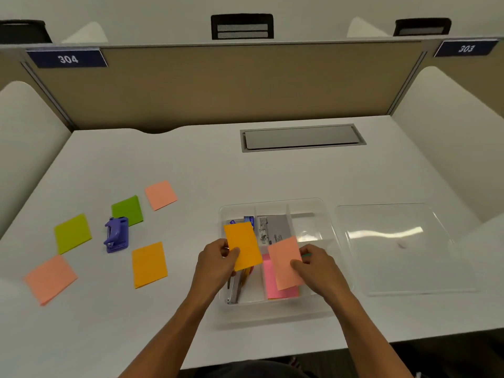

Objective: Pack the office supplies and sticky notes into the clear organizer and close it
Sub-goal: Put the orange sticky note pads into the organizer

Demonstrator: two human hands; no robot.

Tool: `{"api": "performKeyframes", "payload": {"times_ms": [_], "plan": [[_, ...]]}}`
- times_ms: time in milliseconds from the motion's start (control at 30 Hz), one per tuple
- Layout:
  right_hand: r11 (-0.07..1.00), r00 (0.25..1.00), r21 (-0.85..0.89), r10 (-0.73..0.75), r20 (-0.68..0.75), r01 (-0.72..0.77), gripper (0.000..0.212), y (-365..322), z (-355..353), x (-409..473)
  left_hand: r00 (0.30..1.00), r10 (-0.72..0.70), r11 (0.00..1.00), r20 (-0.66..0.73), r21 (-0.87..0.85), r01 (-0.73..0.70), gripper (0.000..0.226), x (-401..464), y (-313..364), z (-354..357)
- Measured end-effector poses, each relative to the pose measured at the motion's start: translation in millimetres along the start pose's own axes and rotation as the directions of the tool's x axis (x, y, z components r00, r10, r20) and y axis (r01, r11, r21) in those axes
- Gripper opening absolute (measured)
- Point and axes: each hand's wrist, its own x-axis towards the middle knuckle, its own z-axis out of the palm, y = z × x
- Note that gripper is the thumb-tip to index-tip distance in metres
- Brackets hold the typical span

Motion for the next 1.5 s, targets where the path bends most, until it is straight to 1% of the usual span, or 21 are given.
{"api": "performKeyframes", "payload": {"times_ms": [133, 267, 367, 433, 533, 633, 800, 1000, 1200, 1333, 1500], "plan": [[0.996, 0.998, -0.088, -0.022, 0.054, 0.026, 0.026, -3, 10, -2, 0.999, 0.02, 0.999, 0.031, 0.025, -0.021, 0.015, -4, 4, 9], [0.995, 0.994, -0.098, -0.025, 0.107, 0.036, 0.034, -2, 14, -4, 0.998, 0.039, 0.999, 0.058, 0.032, -0.041, 0.007, -8, 4, 15], [0.998, 0.986, -0.057, -0.027, 0.164, 0.037, 0.046, 0, 15, -5, 0.995, 0.035, 0.999, 0.09, 0.01, -0.036, 0.009, -11, 4, 20], [0.992, 0.984, -0.111, -0.047, 0.172, 0.067, 0.048, 1, 15, -6, 0.994, 0.029, 1.0, 0.109, -0.009, -0.028, 0.01, -13, 5, 24], [0.986, 0.99, -0.153, -0.041, 0.133, 0.061, 0.049, 3, 12, -9, 0.988, 0.017, 1.0, 0.151, -0.011, -0.016, 0.014, -14, 5, 29], [0.983, 0.998, -0.175, -0.051, 0.041, 0.057, 0.045, 5, 5, -11, 0.978, 0.001, 1.0, 0.209, 0.02, -0.005, 0.021, -15, 6, 35], [0.991, 0.996, -0.113, -0.08, -0.036, 0.076, 0.035, 7, -7, -13, 0.965, -0.058, 0.996, 0.255, 0.085, 0.037, 0.034, -18, 8, 49], [0.993, 0.995, -0.086, -0.085, -0.046, 0.081, 0.031, 8, -11, -15, 0.961, -0.056, 0.974, 0.27, 0.227, -0.007, 0.043, -19, 12, 63], [0.994, 0.995, -0.076, -0.078, -0.054, 0.074, 0.031, 8, -11, -14, 0.969, 0.008, 0.935, 0.248, 0.341, -0.095, 0.057, -24, 15, 70], [0.994, 0.995, -0.076, -0.08, -0.053, 0.076, 0.032, 7, -7, -13, 0.976, 0.038, 0.872, 0.217, 0.469, -0.138, 0.055, -25, 12, 70], [0.994, 0.997, -0.08, -0.072, -0.032, 0.069, 0.03, 4, -1, -11, 0.971, 0.069, 0.849, 0.231, 0.497, -0.178, 0.053, -26, 6, 68]]}}
